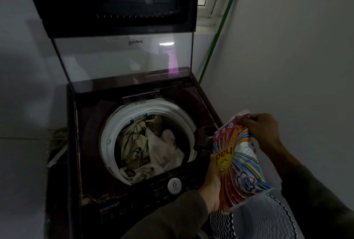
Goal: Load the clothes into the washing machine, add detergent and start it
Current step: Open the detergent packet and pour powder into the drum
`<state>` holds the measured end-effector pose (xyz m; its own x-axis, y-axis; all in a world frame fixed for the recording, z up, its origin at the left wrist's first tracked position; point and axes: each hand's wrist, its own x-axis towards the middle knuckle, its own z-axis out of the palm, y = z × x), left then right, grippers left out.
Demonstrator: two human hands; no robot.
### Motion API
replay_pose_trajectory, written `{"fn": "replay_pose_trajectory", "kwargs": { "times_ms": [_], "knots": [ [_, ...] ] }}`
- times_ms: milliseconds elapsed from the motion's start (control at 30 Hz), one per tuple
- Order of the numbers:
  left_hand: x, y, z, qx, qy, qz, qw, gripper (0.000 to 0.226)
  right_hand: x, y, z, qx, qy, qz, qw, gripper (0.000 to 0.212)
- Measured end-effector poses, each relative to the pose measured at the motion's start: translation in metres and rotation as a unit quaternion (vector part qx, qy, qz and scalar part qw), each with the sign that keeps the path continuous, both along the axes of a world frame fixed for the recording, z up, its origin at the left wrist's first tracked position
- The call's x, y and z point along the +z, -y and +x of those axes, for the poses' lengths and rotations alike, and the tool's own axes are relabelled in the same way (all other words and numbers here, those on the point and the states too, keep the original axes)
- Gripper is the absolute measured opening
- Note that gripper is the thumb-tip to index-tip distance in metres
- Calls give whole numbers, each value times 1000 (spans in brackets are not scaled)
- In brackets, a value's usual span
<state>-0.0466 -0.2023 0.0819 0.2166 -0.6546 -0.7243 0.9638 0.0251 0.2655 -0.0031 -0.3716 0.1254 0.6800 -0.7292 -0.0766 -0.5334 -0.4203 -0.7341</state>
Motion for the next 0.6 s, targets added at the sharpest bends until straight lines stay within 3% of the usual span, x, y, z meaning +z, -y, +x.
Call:
{"fn": "replay_pose_trajectory", "kwargs": {
  "times_ms": [267,600],
  "knots": [
    [1,-1,-4,8,-9,-7,1000,76,0,-1,-1,6,4,-7,1000,10],
    [1,3,-5,11,12,3,1000,74,-3,2,-2,8,-10,-6,1000,19]
  ]
}}
